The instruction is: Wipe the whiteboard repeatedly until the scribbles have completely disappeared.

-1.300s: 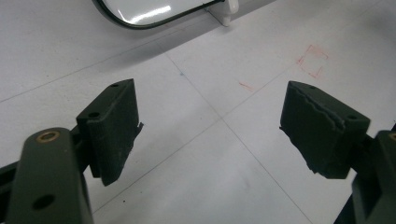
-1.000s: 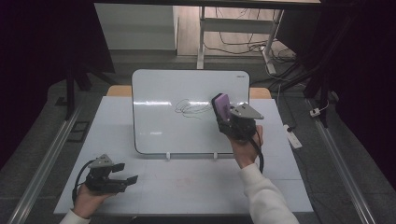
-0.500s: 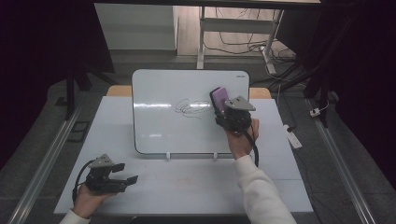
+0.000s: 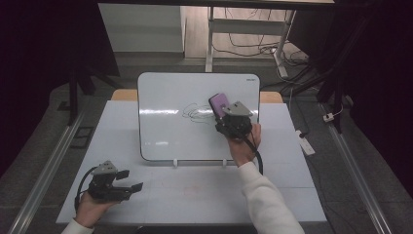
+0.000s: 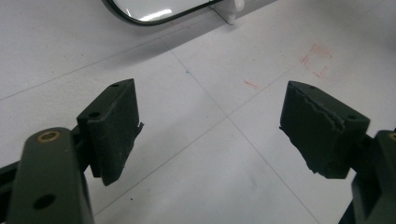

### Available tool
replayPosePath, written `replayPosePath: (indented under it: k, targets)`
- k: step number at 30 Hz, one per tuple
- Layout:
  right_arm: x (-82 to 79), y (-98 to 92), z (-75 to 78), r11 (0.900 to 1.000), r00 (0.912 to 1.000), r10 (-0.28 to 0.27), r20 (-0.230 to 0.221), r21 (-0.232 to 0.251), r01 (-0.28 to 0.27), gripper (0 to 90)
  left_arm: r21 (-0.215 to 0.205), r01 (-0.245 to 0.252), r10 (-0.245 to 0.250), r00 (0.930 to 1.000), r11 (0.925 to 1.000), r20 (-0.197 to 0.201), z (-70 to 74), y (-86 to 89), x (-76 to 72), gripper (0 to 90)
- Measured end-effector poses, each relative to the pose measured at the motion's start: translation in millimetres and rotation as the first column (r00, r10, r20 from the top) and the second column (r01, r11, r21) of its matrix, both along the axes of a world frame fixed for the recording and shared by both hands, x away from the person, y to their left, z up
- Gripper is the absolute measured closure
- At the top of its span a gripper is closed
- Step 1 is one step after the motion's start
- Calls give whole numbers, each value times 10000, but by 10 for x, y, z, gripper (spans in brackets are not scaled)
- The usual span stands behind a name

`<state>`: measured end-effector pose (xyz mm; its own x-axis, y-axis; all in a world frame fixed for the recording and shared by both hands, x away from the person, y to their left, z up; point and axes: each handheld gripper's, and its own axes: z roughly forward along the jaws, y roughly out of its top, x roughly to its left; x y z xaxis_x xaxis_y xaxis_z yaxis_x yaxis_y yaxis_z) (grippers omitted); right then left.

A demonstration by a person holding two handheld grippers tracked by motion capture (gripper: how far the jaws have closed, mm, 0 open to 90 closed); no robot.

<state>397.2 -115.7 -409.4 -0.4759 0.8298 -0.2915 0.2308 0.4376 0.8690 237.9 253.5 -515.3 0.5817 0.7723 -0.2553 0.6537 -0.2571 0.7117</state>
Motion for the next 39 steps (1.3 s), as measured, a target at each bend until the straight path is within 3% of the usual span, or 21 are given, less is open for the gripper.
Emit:
replayPosePath:
  k: [7, 10, 13, 18, 22, 25, 32, 37, 39]
  targets:
    - [-68, 251, -66, 9974, 9984, 562, -58, -446, -564, 408, -62, 0, 0, 10000, 10000, -2, 5, 7, -5, 208]
    - [-35, 176, -29, 9978, 9970, 656, -406, 101, -653, 408, -74, 16, -16, 10000, 10000, -4, 0, 15, -1, 208]
    - [-7, 86, 14, 9995, 9992, 320, -256, 23, -320, 408, -81, 32, -32, 10000, 10000, 4, 3, 16, -3, 208]
    - [68, -118, 96, 9987, 9993, -213, -296, 466, 227, 408, -87, 19, -18, 10000, 10000, 29, 8, 19, -1, 209]
    - [110, -165, 122, 9975, 9986, -331, -422, 603, 357, 408, -122, -14, 15, 9999, 9999, 139, 19, 24, -10, 212]
    - [96, -79, 103, 9987, 9986, -472, -250, 188, 476, 408, -157, -27, 30, 9998, 9999, 220, 29, 33, -11, 214]
    - [1, 245, 12, 9987, 9995, 125, -282, -496, -139, 408, -120, 14, -13, 9999, 9999, 150, 17, 24, -9, 214]
    - [-58, 373, -44, 9960, 9989, 410, -243, -784, -428, 408, -116, 10, -8, 9999, 9999, 153, 12, 36, -4, 214]
    - [-51, 344, -34, 9969, 9983, 478, -347, -603, -498, 408, -123, -16, 18, 9999, 9999, 149, 10, 41, -3, 214]
